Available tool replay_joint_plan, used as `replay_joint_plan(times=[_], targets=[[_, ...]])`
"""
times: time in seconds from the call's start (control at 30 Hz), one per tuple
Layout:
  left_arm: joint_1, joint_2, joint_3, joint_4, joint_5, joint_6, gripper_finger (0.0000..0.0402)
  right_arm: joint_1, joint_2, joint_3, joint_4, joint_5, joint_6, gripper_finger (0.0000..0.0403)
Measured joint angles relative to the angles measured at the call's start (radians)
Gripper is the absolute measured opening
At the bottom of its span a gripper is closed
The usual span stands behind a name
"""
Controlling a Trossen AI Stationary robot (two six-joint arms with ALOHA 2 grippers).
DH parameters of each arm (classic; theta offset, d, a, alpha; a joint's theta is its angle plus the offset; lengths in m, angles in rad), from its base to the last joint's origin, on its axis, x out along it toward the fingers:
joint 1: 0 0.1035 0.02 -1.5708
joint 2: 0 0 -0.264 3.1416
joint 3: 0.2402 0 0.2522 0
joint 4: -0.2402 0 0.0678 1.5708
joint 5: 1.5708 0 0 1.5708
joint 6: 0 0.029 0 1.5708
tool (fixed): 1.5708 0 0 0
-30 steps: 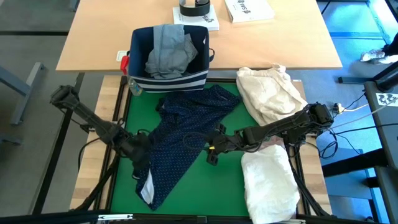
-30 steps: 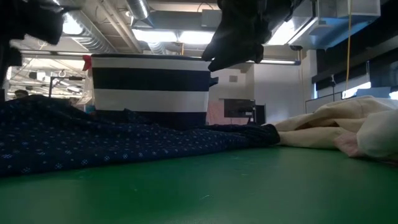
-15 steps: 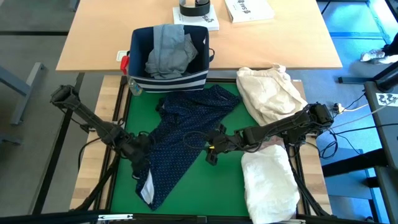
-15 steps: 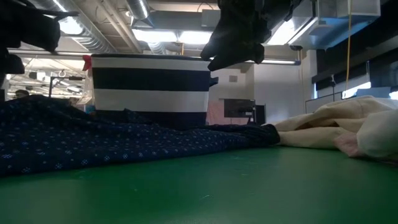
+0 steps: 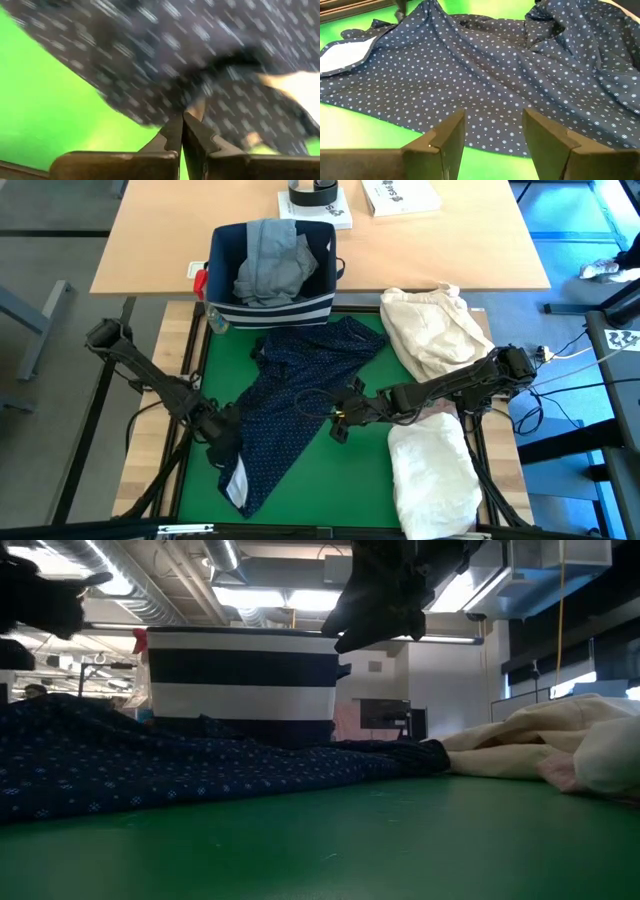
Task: Fold laundry
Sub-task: Fold the blue polo shirt
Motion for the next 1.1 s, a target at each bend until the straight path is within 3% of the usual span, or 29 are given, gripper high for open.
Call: replay_joint_plan(times=[0.13,0.33,0.5,0.6,0.87,1.1], targets=[[-0.106,-0.004,0.041,-0.027,0.112,0.087,0.0002,0.000,0.000,0.000,0.000,0.000,0.001,0.0195],[-0.251,-0.004,0.055,-0.052,0.179,0.204,0.0001,0.000,0.000,0.000,0.000,0.014,0.001,0.0195],[-0.254,-0.004,0.055,-0.050,-0.019,-0.042,0.0009,0.000,0.000,0.000,0.000,0.029,0.001,0.0195],[-0.229,-0.004,0.055,-0.045,-0.057,-0.139,0.0036,0.000,0.000,0.000,0.000,0.029,0.001,0.0195],[-0.209,-0.004,0.043,-0.029,-0.206,-0.204,0.0131,0.000,0.000,0.000,0.000,0.029,0.027,0.0195],[-0.194,-0.004,-0.037,0.085,-0.219,-0.256,0.0160,0.000,0.000,0.000,0.000,0.029,0.027,0.0195]])
